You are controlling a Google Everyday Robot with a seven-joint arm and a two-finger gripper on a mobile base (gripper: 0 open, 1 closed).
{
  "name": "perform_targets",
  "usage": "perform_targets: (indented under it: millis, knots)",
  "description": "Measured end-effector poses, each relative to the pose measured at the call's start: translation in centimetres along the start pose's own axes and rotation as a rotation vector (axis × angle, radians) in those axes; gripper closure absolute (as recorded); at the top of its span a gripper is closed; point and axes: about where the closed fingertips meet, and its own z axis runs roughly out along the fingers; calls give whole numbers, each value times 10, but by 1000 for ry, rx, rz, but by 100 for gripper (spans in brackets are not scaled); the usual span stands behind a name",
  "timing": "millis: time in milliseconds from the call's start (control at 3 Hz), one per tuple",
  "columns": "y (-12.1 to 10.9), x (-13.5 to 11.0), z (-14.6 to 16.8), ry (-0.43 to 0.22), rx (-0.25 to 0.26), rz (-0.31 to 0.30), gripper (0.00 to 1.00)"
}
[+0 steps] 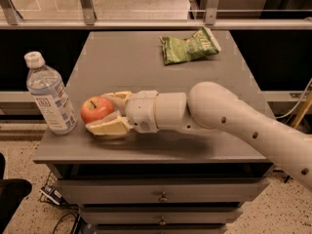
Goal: Move apple near blue plastic bottle
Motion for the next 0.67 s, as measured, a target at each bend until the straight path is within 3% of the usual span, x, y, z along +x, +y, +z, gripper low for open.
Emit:
perform_targets:
  millis: [333,667]
  knots:
    - [1,-1,1,0,-4,-2,0]
    - [1,-1,1,0,-4,-2,0]
